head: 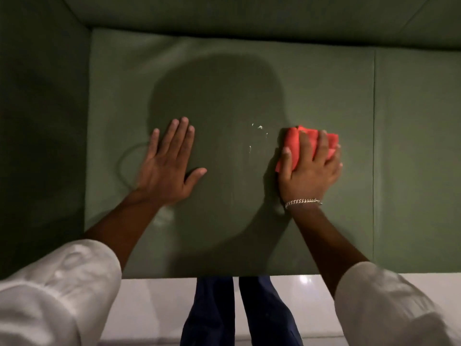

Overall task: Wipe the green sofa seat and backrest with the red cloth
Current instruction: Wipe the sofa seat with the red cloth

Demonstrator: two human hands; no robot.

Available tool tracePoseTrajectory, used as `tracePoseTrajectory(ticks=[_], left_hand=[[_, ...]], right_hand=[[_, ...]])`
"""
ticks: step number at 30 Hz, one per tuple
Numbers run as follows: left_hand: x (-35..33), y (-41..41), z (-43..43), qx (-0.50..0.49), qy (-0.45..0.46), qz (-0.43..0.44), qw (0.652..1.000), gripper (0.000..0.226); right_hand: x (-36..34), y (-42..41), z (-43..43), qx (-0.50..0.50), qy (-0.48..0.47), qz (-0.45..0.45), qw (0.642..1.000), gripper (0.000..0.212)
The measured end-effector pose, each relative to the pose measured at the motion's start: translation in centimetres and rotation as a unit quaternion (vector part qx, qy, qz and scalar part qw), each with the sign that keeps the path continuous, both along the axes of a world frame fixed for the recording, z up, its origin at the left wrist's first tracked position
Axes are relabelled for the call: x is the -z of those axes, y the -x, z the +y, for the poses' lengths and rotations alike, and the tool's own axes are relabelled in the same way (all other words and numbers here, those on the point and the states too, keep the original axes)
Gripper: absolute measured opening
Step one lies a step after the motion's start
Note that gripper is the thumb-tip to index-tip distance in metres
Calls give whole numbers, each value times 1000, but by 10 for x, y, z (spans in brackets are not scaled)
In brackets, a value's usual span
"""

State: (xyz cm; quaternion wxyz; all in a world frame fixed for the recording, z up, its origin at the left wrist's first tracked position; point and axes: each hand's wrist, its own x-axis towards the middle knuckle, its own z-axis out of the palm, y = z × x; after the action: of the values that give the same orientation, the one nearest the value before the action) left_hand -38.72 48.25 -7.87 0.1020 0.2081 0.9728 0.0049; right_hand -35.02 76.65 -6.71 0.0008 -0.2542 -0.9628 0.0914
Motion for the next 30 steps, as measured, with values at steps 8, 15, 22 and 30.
tracePoseTrajectory(ticks=[8,15,22,30], left_hand=[[4,18,-4,0,-9,29,1000,80],[0,27,-9,50,13,20,998,83],[-1,63,-26,127,-3,37,991,82],[2,71,-17,41,-21,51,998,80]], right_hand=[[2,-8,-16,-230,-40,-5,972,54],[2,30,-75,-282,1,7,959,66],[10,96,14,-129,-67,22,989,56],[-2,197,-25,69,6,-14,997,61]])
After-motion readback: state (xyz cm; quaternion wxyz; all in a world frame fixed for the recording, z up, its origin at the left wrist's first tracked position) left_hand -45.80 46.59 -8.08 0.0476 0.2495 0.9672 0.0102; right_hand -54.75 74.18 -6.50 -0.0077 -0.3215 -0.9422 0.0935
